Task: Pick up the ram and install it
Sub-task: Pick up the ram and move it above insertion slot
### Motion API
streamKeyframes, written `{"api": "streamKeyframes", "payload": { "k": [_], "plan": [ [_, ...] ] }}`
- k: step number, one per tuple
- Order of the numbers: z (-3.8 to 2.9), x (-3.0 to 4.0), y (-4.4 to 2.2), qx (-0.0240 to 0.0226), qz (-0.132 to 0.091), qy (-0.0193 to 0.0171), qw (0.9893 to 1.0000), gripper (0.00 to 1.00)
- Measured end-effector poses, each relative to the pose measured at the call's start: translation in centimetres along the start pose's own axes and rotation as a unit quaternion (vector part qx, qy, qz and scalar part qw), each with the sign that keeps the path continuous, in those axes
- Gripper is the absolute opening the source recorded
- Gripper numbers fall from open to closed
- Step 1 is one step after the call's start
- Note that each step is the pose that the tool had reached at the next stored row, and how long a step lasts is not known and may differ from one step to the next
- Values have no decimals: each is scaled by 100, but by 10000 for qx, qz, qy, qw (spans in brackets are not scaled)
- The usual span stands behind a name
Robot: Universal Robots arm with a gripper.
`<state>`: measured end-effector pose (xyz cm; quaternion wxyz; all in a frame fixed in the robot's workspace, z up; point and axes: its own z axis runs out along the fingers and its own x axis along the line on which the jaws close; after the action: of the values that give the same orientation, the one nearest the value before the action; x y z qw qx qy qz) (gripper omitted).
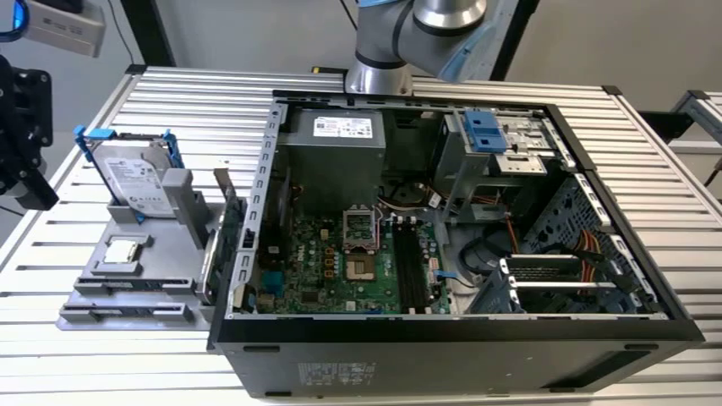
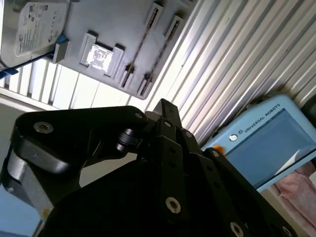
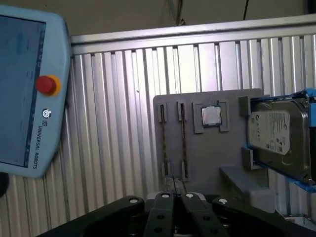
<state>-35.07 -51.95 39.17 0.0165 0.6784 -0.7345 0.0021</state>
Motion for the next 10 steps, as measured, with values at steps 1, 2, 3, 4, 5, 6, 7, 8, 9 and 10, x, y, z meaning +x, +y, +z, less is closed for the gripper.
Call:
{"api": "streamKeyframes", "payload": {
  "k": [1,2,3,4,5,6,7,8,9,10],
  "plan": [
    [0,-1,0,2,-53,4,10000,0],
    [0,-2,0,3,-108,8,9999,0],
    [0,-2,0,5,-161,11,9999,0],
    [-1,-3,0,6,-214,14,9998,0],
    [0,-4,0,8,-267,17,9996,0],
    [-1,-4,0,10,-321,21,9995,0],
    [-1,-5,1,11,-375,24,9993,0],
    [0,-6,1,13,-425,27,9991,0],
    [0,-6,1,15,-480,30,9988,0],
    [0,-6,1,16,-533,33,9986,0]
  ]
}}
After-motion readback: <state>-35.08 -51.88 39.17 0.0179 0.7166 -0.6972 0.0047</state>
